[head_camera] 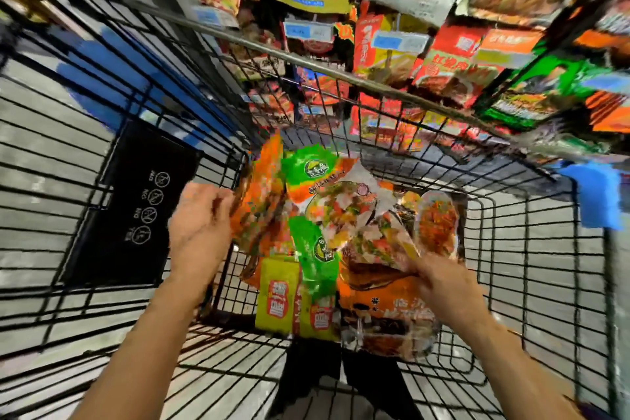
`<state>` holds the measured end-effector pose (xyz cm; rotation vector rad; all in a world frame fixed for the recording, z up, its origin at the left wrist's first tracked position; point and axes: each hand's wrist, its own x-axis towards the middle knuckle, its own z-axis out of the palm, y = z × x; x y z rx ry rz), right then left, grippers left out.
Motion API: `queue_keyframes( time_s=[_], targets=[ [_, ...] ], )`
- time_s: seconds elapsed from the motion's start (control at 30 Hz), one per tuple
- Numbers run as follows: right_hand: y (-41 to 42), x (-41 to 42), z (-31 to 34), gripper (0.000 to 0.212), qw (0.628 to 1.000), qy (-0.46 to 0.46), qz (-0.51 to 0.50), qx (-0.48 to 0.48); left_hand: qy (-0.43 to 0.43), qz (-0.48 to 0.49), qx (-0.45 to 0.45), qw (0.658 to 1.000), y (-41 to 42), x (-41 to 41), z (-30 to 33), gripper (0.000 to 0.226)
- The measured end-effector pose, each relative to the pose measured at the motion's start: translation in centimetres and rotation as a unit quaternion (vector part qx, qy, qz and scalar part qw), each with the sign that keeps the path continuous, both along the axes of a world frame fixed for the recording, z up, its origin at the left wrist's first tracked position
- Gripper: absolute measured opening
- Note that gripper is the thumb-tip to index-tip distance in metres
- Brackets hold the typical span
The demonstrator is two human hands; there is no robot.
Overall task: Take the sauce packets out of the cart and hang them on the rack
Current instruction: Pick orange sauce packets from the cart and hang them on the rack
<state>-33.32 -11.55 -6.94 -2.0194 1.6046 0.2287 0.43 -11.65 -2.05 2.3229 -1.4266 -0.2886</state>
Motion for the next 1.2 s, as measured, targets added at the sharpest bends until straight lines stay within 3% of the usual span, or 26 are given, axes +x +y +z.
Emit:
queue_keyframes(
  time_s=[0.1,0.23,0.37,0.57,0.83,0.97,1.2],
  targets=[
    [1.1,-0.4,1.0,0.042,1.000,0.000,0.007,-0.002,-0.055,-0.043,-0.041,0.997,1.2,-0.8,4.4,0.014],
    [2.2,-0.6,2.0,0.028,1.000,-0.012,0.010,0.002,-0.067,-0.109,-0.123,0.984,0.6,-1.2,9.4,0.011],
    [3.3,-0.8,2.4,0.025,1.000,-0.021,-0.005,0.007,-0.040,-0.171,-0.150,0.973,-1.5,-3.0,10.0,0.010],
    [4.3,-1.7,2.9,0.031,0.998,-0.056,-0.026,0.002,0.058,-0.288,-0.119,0.949,-4.5,-8.5,5.7,0.014],
    [4.9,-3.2,3.3,0.026,0.997,-0.060,-0.056,0.003,0.112,-0.237,-0.006,0.965,-6.6,-11.0,-0.9,0.021],
    [5.1,-3.3,3.7,0.024,0.997,-0.055,-0.049,-0.029,0.121,-0.244,-0.006,0.962,-7.2,-11.1,-0.7,0.022],
    [8.0,-4.0,2.5,0.020,0.991,-0.048,0.041,-0.117,0.218,-0.333,0.005,0.918,-1.8,-13.5,1.3,0.023]
  ],
)
